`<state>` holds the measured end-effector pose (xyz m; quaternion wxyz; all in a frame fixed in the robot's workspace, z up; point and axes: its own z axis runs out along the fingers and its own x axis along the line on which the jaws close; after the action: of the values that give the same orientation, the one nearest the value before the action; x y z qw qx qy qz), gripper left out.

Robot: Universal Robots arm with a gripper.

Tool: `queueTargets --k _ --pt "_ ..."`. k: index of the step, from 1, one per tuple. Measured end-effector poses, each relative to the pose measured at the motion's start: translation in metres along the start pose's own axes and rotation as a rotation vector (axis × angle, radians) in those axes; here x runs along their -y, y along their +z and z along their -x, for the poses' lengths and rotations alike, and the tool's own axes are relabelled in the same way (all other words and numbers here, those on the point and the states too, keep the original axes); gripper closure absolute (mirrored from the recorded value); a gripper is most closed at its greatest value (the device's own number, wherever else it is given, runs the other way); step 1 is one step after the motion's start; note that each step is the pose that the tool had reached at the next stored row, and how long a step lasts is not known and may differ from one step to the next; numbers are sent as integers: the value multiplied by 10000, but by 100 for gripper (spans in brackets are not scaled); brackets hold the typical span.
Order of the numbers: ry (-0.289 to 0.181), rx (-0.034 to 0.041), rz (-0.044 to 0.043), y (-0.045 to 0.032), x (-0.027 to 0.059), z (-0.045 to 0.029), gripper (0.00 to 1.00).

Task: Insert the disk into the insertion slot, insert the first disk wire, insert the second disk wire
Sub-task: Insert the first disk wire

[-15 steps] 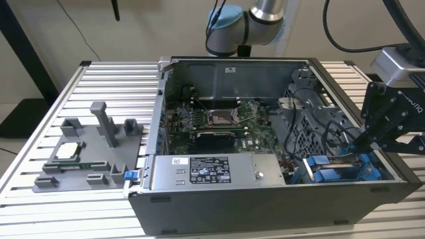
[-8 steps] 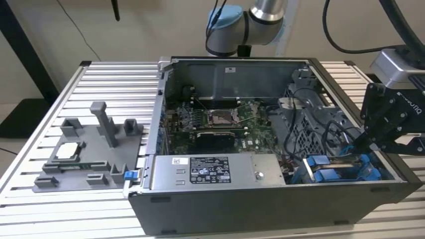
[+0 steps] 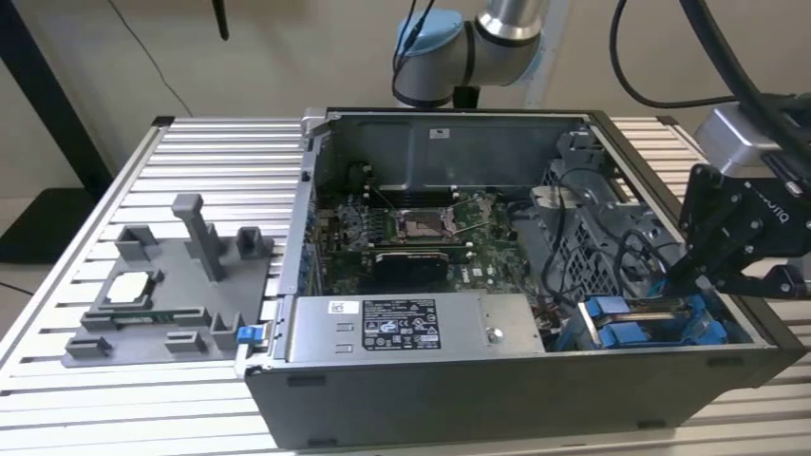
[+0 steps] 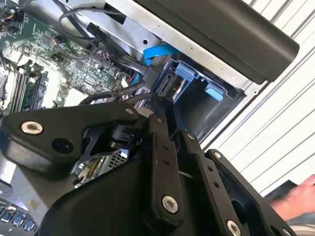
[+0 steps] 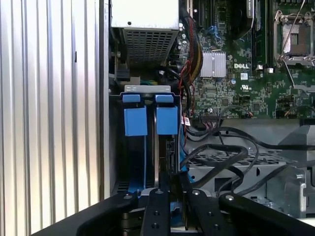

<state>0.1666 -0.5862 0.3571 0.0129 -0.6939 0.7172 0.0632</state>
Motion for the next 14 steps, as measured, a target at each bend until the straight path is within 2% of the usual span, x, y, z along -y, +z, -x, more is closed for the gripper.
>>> queueTargets --k 7,14 --pt "-5 -1 -43 50 4 -3 100" --pt "-17 4 -157 95 7 1 100"
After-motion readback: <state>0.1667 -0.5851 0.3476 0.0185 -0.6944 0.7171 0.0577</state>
